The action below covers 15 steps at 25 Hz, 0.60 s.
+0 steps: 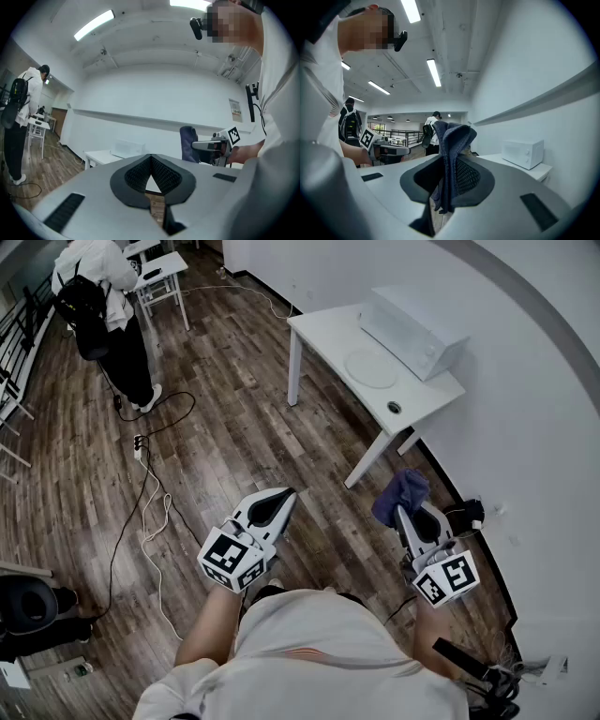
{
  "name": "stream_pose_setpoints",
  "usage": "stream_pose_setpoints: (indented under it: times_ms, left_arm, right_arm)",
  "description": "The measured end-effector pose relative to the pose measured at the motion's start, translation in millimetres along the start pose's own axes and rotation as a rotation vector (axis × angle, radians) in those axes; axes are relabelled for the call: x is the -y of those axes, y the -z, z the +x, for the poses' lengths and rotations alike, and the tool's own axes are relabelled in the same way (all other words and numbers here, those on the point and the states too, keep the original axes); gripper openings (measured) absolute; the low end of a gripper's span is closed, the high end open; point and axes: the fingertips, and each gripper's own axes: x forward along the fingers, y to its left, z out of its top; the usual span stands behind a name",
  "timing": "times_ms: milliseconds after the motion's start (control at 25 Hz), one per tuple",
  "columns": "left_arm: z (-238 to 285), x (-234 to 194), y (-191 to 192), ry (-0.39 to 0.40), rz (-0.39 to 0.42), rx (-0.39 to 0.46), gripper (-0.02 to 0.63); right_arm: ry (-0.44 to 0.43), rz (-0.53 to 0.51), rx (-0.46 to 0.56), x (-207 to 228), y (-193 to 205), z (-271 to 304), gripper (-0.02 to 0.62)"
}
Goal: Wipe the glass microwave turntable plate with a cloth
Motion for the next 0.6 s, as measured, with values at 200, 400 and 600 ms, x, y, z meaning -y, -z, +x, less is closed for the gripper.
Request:
stream_pose_setpoints:
  times_ms: [200,400,600]
  left_arm:
    - [-23,-31,8,0.012,-0.013,-0.001,0.011]
    - [-40,-58,11,-0.005,-0.054,0.012,0.011]
    - [-39,-77,12,-0.022,-0.048,-0.012,0.011]
  right_arm:
    - [-0.004,-0.035,-0.007,-29,-6,27,0.061]
    - [-0.022,-0.049,-0.043,-50,-4,50,0.061]
    - [-0.04,-0.023,-0.04,-46,3,75,0.061]
